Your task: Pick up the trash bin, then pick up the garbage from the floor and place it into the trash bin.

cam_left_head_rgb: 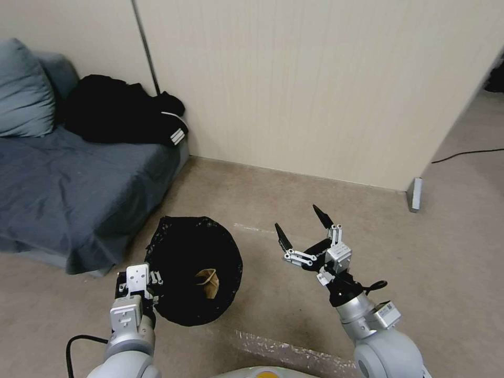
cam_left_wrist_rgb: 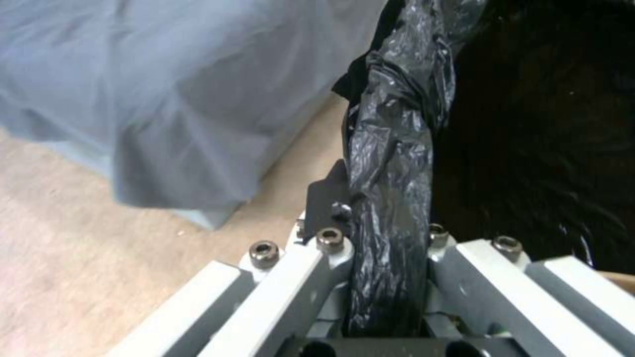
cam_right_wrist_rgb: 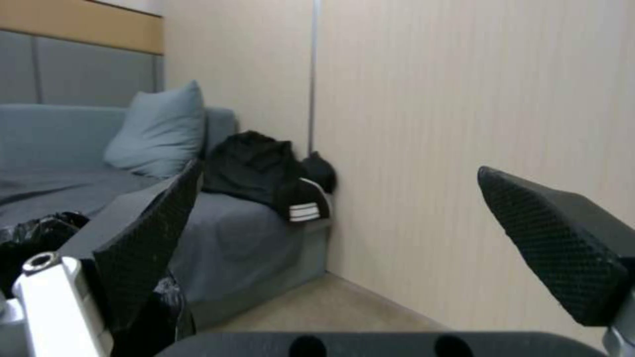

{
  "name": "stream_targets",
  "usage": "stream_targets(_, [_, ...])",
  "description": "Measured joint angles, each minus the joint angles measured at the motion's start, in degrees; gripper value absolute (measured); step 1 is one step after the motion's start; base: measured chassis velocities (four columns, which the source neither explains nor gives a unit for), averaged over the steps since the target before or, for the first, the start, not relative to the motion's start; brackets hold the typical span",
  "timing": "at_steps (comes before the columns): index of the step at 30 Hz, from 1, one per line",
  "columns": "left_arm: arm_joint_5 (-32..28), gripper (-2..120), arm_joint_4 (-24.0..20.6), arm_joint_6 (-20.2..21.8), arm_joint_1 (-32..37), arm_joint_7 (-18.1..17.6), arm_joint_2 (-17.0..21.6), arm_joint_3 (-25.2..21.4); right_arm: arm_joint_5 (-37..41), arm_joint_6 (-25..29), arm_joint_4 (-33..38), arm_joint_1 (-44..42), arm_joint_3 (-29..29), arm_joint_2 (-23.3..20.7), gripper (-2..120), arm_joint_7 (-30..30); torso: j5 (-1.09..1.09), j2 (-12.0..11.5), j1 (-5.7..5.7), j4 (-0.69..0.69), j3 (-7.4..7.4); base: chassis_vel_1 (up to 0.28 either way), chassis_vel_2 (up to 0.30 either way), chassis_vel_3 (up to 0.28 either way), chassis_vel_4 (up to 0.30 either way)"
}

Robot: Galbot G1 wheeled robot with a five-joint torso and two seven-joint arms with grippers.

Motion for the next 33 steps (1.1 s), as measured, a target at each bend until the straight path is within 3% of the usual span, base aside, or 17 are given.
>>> stream_targets(33, [0.64, 2, -0.56, 0.22, 0.79, 0.21, -0.26, 0.01, 0.02, -0.10, -2.38, 1.87, -0.77, -0.63, 98, -0.83, 0.01, 0.00, 0.00, -0.01, 0.00, 0.119, 0.119, 0.119, 0.122])
